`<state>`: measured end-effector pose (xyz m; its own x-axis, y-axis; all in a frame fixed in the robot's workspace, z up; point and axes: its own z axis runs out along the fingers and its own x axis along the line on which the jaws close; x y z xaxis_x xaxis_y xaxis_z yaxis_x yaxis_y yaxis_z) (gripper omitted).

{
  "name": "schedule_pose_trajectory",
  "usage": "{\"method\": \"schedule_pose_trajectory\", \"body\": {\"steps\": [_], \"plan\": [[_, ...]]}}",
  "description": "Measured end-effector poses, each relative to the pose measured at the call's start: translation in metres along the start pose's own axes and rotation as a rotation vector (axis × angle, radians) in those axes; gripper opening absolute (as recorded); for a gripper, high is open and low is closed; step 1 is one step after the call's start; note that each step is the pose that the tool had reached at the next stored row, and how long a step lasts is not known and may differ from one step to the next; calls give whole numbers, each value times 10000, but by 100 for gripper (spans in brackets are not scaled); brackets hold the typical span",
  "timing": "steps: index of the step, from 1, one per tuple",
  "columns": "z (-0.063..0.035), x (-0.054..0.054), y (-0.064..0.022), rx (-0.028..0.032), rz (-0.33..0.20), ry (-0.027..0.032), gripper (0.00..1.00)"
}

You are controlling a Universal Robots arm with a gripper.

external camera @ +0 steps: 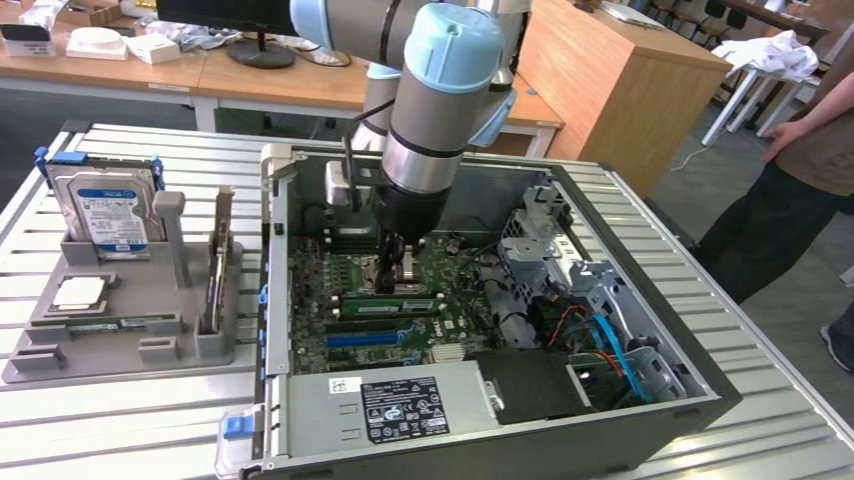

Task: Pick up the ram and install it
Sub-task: 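Press down the ram until it locks into place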

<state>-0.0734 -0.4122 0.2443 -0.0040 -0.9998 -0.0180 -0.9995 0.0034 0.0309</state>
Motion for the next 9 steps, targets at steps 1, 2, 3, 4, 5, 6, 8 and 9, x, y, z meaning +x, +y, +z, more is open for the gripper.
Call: {"method": "schedule_pose_trajectory", "body": {"steps": [1,2,3,4,5,6,8,9], "plan": [[0,0,0,1,0,-1,10],[4,0,0,1,0,-2,10],[10,-1,-1,3,-1,-5,10],[16,0,-1,2,0,-3,10],[23,0,-1,1,-1,-1,10],[32,0,-1,1,-1,-2,10],[47,1,-2,1,-1,-2,10],[55,1,-2,1,-1,-2,10]]}}
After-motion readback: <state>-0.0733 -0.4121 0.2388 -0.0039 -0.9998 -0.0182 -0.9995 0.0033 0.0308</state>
